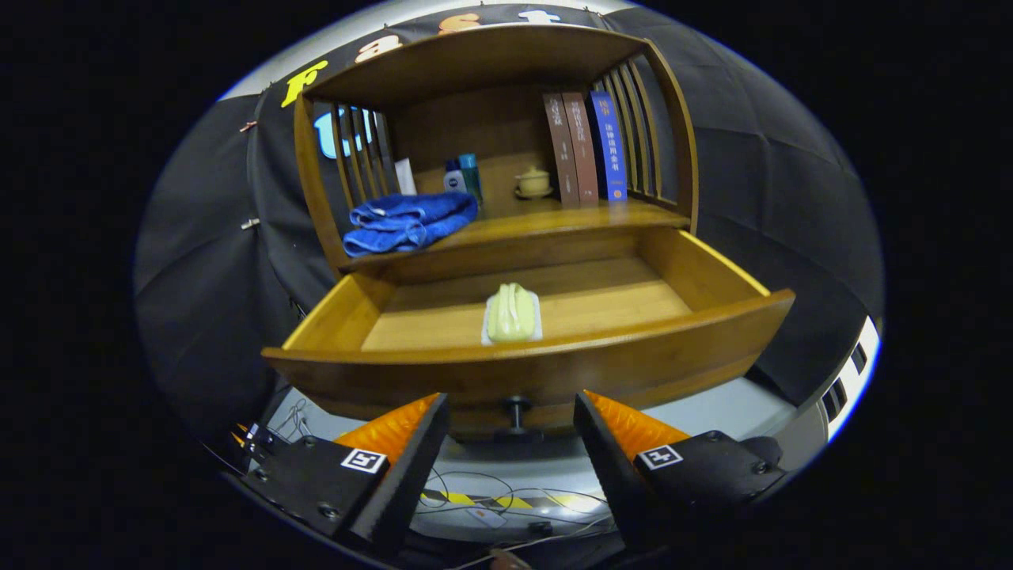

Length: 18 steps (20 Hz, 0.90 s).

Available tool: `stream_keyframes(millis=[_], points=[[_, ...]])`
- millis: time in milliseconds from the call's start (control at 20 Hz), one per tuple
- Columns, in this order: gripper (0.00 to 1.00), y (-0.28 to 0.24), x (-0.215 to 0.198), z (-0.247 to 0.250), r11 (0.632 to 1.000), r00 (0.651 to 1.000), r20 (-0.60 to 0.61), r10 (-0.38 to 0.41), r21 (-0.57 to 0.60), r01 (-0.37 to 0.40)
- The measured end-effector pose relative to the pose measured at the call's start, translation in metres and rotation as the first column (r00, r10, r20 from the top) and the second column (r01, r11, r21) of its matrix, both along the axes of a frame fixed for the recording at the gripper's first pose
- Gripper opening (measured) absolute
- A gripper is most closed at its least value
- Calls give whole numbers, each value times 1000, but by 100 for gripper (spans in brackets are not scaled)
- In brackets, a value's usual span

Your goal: Pull open the drawer, take out the items inside it, and place them on the countertop above the cabinet.

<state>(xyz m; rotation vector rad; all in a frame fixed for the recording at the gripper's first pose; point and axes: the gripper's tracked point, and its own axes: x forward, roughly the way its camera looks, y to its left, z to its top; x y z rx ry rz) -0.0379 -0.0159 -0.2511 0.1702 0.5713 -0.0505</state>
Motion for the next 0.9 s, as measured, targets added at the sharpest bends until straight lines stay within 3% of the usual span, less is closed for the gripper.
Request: stream_keyframes(millis=[200, 500, 700, 900], points=[[99, -1, 38, 36, 1000, 1000, 13, 13, 15, -13], [99, 3, 112, 23, 999, 994, -102, 44, 32, -41], [98, 6, 144, -5, 997, 968, -245, 47, 68, -31], [98, -3, 162, -39, 999, 920, -392, 25, -9, -31]])
